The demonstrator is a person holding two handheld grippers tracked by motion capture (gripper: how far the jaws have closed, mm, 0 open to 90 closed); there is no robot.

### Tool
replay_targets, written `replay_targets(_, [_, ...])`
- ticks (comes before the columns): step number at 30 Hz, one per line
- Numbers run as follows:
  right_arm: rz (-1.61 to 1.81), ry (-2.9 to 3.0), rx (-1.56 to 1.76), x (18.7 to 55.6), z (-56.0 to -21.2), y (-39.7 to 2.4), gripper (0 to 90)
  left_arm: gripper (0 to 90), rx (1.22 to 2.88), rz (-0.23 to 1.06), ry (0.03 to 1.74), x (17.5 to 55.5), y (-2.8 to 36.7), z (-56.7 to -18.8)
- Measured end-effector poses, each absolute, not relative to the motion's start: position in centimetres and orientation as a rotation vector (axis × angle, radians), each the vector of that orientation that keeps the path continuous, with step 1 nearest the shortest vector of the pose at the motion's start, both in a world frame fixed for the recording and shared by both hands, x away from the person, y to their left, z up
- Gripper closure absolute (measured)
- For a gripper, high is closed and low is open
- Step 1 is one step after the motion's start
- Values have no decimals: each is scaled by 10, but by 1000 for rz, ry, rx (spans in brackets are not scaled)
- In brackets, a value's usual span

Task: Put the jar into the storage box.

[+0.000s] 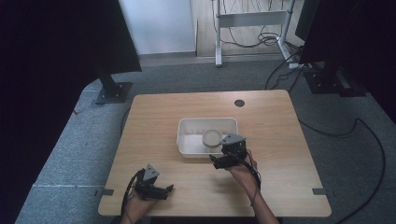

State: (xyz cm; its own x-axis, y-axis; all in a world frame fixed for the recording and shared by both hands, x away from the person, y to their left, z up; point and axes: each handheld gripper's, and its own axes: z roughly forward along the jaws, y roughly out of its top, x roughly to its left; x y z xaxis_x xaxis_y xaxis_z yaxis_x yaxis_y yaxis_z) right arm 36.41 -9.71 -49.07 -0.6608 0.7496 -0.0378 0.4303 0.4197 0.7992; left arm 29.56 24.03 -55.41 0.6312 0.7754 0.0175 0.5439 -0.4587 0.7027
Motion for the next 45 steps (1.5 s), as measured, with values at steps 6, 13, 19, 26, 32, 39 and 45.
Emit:
replay_targets(6, [1126, 2292, 990, 360, -491, -102, 42, 4, 2178, 443, 1027, 296, 240, -554])
replay_targets(13, [1128, 2289, 979, 354, -491, -108, 37, 4, 2179, 443, 1027, 295, 240, -554])
replay_targets(19, [1126, 2287, 976, 349, -491, -113, 38, 4, 2177, 443, 1028, 295, 240, -554])
replay_targets(26, [1125, 2285, 980, 344, -491, -121, 38, 4, 2177, 443, 1028, 295, 240, -554])
replay_targets(32, [1118, 2282, 983, 339, -493, -129, 37, 4, 2177, 443, 1028, 295, 240, -554])
replay_targets(39, [1114, 2274, 995, 334, -493, -138, 37, 4, 2178, 443, 1028, 295, 240, -554])
replay_targets(45, [1109, 2270, 1004, 329, -494, -148, 38, 4, 2178, 443, 1028, 295, 240, -554])
